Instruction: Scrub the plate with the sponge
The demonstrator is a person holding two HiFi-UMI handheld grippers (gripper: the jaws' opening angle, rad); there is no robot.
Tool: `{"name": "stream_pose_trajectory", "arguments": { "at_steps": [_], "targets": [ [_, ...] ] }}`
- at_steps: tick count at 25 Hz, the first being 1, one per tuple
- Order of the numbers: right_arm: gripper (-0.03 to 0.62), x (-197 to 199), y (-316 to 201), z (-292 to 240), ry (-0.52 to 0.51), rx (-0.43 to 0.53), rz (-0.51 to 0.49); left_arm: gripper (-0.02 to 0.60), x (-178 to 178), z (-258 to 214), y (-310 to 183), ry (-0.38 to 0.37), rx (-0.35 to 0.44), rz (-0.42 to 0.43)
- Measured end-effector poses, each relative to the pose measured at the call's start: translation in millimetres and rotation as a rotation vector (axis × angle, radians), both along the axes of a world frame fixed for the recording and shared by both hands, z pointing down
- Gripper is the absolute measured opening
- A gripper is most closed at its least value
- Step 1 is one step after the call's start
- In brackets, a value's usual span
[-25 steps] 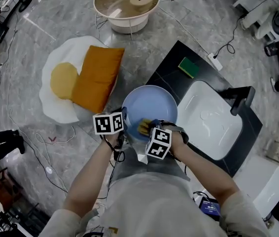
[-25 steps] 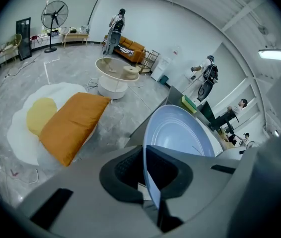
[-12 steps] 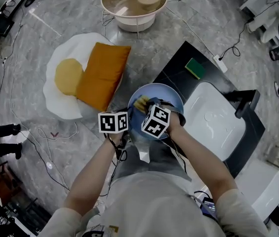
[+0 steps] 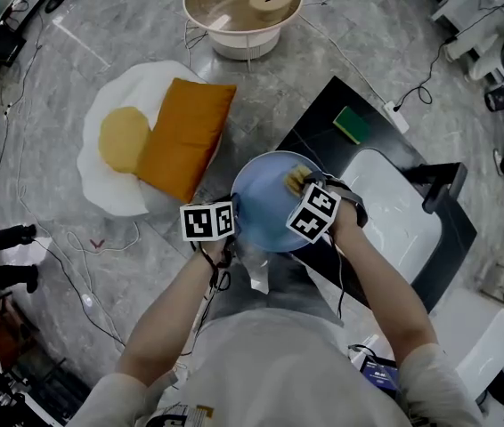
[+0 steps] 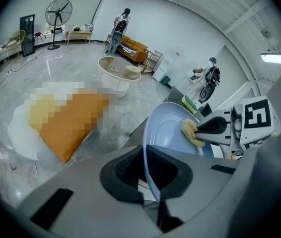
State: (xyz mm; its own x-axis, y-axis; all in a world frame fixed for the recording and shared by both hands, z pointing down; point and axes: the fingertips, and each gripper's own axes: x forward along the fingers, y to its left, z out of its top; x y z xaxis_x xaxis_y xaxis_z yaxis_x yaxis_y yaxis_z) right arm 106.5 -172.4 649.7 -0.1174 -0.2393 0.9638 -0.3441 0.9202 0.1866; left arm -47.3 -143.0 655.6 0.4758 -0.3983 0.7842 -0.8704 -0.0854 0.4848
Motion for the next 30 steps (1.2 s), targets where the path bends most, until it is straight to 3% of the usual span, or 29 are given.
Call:
{"name": "stream_pose_trajectory", "arguments": {
  "at_steps": [5, 11, 19, 25, 30],
  "targets": [
    [0.044, 14, 45, -4, -0.034, -0.099, 0.028, 0.027, -2, -1, -1, -0.002, 0.001, -0.016],
    [0.044, -14, 107, 0, -0.094, -0.194, -0.034, 0.028, -2, -1, 1, -0.010, 0.009, -0.007],
    [0.044, -77, 103, -2, -0.334, -0.298, 0.072, 0.028, -1, -2, 4, -0.011, 0.013, 0.018],
    [0.044, -100, 48, -2, -0.374, -0.192, 0.115, 0.028, 1, -2, 8, 0.020, 0.007, 0.011],
    [0.046, -79, -1, -3, -0.347, -0.055, 0.206, 0.028, -1, -2, 9, 0.024, 0.008, -0.005]
  ]
}}
